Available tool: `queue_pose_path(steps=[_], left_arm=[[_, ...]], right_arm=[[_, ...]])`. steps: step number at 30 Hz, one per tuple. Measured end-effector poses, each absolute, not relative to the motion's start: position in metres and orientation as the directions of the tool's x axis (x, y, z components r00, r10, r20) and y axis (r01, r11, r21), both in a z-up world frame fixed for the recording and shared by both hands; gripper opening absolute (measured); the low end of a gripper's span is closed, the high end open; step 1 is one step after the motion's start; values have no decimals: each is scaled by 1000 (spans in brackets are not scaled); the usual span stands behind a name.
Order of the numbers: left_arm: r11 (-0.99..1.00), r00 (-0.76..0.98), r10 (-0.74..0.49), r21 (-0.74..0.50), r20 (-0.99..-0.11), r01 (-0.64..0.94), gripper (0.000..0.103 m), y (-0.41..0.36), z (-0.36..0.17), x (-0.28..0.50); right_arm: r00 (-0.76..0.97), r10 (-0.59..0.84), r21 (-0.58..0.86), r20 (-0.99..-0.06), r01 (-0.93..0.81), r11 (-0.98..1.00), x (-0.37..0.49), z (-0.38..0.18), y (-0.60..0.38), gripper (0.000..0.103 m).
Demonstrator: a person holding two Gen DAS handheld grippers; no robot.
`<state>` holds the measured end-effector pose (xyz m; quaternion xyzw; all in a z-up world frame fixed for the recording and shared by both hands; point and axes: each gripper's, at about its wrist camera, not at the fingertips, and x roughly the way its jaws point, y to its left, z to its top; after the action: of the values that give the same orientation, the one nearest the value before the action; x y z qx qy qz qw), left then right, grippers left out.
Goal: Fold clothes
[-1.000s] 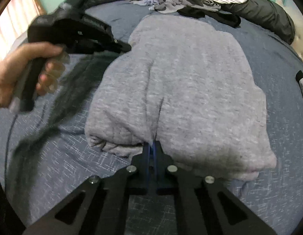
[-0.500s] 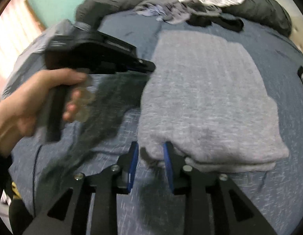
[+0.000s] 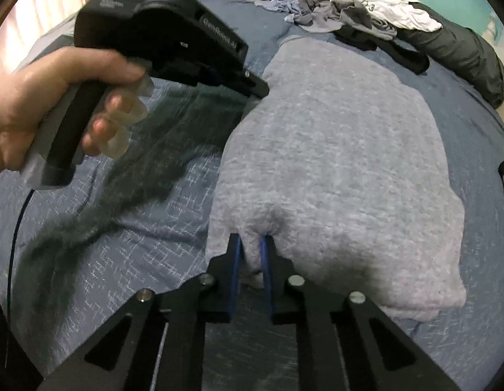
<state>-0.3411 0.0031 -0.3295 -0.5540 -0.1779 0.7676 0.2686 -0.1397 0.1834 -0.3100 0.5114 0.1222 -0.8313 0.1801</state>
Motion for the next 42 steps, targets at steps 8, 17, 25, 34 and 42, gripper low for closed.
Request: queue_pose_path(steps=[8,17,25,34,42], left_arm=[[-791,-225,612,-580,-758,-195,8,8,-337,-354],[-838,-239,514,-423,-824,-344,9,26,-322,-347],[-840,-298,394,-209,-869,-501,10,49,-310,-334],[-831,-276,395,-213,-876,-513,10,56,-312,-343],[-837,-278,391,-214,-877,-503,10,57,-312,-352]], right_arm=[[-410,-181,-13,-894,428,-904,-141,-313,186,10],[-403,-198,8,-893,427,-904,-140,-312,189,11],[-408,-212,25,-888,419,-908,-134,-306,186,11],[-464,-264,66,-846,400,-914,-142,-269,162,15],[-439,-158,-24,-885,381,-924,-148,-310,161,3]])
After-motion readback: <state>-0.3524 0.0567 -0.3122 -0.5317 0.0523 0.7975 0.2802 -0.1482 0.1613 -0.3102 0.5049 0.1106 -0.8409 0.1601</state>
